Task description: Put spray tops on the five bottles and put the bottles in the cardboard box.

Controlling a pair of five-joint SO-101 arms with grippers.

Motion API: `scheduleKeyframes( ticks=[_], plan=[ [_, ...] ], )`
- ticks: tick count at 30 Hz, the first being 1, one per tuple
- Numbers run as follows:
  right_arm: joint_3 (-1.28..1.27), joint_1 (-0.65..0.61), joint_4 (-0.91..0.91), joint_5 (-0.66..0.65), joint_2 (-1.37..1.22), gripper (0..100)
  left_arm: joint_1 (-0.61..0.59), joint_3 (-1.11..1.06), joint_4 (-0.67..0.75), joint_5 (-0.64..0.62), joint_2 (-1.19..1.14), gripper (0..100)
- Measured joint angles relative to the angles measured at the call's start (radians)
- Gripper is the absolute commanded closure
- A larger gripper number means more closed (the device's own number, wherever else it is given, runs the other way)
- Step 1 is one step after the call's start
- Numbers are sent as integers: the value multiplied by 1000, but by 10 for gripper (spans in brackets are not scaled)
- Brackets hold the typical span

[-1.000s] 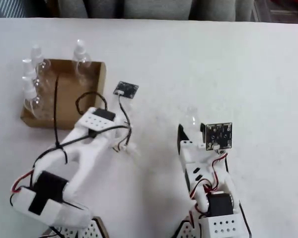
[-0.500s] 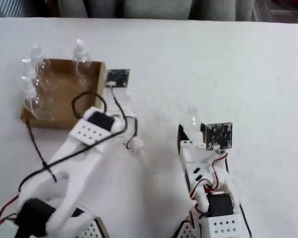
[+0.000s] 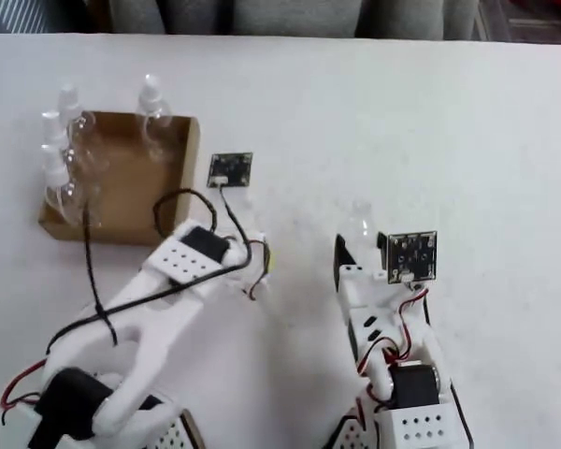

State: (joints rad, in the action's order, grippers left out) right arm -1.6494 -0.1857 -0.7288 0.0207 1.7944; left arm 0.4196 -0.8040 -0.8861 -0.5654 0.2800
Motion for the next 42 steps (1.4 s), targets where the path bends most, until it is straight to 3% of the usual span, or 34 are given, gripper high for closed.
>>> scheduleKeyframes(
  ticks=[6, 14, 20, 23, 25, 26, 27, 35, 42],
  plan=[
    [0, 0, 0, 0, 0, 982, 3, 5, 0, -78, -58, 759],
    [0, 0, 0, 0, 0, 982, 2, 5, 40, -98, -84, 759],
    [0, 0, 0, 0, 0, 982, -3, 28, 100, -98, -232, 760],
    [0, 0, 0, 0, 0, 982, -14, 80, 106, -98, -302, 835],
    [0, 0, 0, 0, 0, 982, -17, 107, 106, -101, -333, 968],
    [0, 0, 0, 0, 0, 982, -18, 118, 106, -101, -344, 994],
    [0, 0, 0, 0, 0, 982, -18, 124, 106, -101, -351, 955],
    [0, -21, 0, 0, 0, 982, -18, 140, 94, -101, -334, 979],
    [0, -89, 0, 0, 0, 982, -43, 138, 86, -100, -106, 978]
  ],
)
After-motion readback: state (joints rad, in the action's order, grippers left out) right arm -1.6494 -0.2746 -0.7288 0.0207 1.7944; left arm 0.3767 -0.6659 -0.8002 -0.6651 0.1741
